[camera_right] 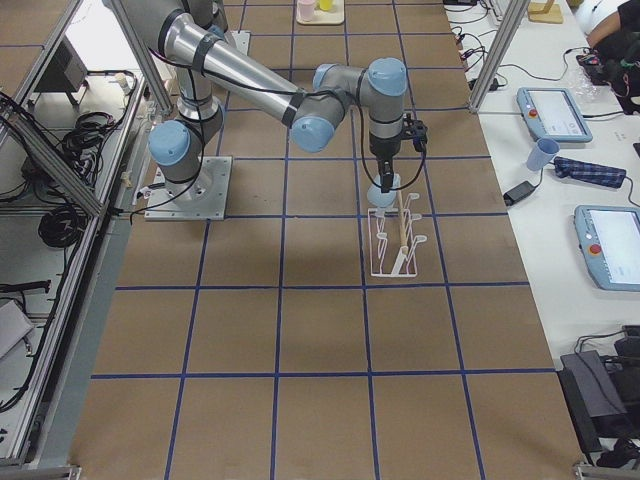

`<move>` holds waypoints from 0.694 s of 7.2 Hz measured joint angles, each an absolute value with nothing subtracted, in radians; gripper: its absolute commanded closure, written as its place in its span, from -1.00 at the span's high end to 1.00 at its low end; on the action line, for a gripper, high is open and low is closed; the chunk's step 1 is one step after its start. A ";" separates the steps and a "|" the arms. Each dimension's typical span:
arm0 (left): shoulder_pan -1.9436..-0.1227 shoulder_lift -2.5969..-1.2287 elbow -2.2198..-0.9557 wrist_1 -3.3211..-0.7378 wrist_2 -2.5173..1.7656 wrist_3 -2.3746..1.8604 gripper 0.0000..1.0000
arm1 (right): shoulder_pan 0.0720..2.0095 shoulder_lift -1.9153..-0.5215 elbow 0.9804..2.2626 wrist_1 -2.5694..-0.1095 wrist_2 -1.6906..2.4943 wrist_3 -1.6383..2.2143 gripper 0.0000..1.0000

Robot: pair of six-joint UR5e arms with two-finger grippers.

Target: Transfer IKEA cup to right arm and place on rack

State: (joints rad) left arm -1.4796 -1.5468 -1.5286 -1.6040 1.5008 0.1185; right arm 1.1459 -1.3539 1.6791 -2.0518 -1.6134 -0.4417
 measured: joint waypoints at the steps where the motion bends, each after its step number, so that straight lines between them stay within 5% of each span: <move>1: -1.480 -1.547 -1.529 -1.604 1.499 0.095 1.00 | 1.146 -1.345 1.680 -2.052 -1.612 -0.442 -0.38; 2: -1.480 -1.547 -1.529 -1.603 1.498 0.085 1.00 | 1.146 -1.338 1.684 -2.055 -1.611 -0.442 0.18; 5: -1.480 -1.548 -1.527 -1.603 1.499 0.080 1.00 | 1.149 -1.330 1.702 -2.071 -1.593 -0.443 0.41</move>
